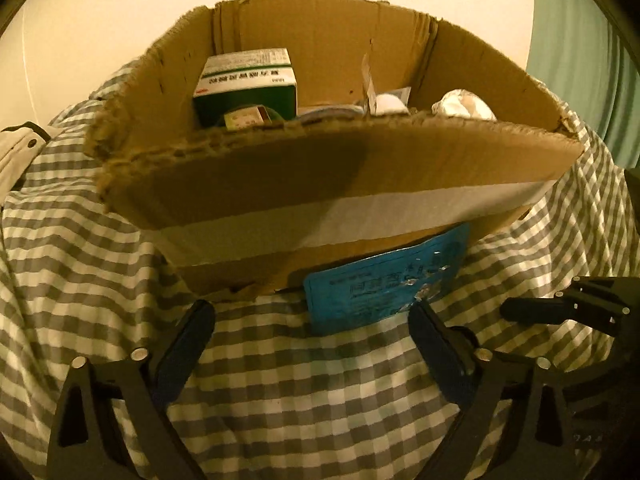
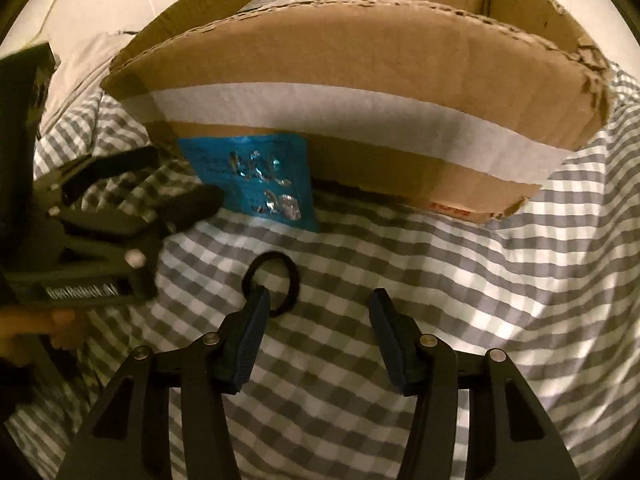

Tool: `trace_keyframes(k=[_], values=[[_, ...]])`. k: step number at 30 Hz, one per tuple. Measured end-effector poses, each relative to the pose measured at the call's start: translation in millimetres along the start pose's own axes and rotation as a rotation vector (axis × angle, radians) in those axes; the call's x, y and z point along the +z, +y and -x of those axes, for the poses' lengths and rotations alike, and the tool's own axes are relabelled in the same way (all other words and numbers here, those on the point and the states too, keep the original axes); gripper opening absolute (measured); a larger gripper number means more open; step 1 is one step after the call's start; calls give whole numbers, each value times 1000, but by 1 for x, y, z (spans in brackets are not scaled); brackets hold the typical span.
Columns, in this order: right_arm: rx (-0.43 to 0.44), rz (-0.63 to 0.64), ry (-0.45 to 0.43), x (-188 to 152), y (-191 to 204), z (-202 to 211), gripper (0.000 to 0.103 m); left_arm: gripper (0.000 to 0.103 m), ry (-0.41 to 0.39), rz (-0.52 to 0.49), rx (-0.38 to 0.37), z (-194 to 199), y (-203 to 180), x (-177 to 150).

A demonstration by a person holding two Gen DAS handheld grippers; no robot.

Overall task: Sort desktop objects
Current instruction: 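Withdraw both tools from the box toward the blue card and hair tie, then grasp the blue blister card with the left tool while the right tool grasps the black hair tie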

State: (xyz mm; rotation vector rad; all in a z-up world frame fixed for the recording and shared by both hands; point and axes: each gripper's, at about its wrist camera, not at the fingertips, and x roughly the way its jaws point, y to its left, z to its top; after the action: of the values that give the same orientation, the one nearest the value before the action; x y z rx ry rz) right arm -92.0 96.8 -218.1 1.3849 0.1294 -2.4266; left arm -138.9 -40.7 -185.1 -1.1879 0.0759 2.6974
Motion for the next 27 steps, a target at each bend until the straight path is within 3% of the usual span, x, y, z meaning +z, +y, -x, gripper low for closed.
trace_keyframes(k=[3,4,6,8,16,19,22,25,27], values=[[-28,36,14,0,6,-10,48,93,-1,10,-15,-3,0,0],[-38,46,19,0,7,-12,34,93,-5,12,-16,-3,-1,0],[-47,57,25,-1,9,-13,17,92,-11,20,-27,-2,-2,0],[-44,37,26,-3,5,-10,7,92,-5,27,-36,-2,-3,-1],[-62,20,-23,-10,0,20,3,73,14,33,-158,-4,-17,-7],[-58,-12,-58,-16,-7,39,3,59,14,46,-187,-7,-19,-5],[-58,-46,-90,-20,-15,53,3,38,20,58,-218,-7,-17,-6],[-50,-82,-108,-21,-23,62,3,29,24,38,-245,-3,-22,-8],[-45,-93,-114,-21,-21,64,3,29,24,9,-268,3,-29,-10]])
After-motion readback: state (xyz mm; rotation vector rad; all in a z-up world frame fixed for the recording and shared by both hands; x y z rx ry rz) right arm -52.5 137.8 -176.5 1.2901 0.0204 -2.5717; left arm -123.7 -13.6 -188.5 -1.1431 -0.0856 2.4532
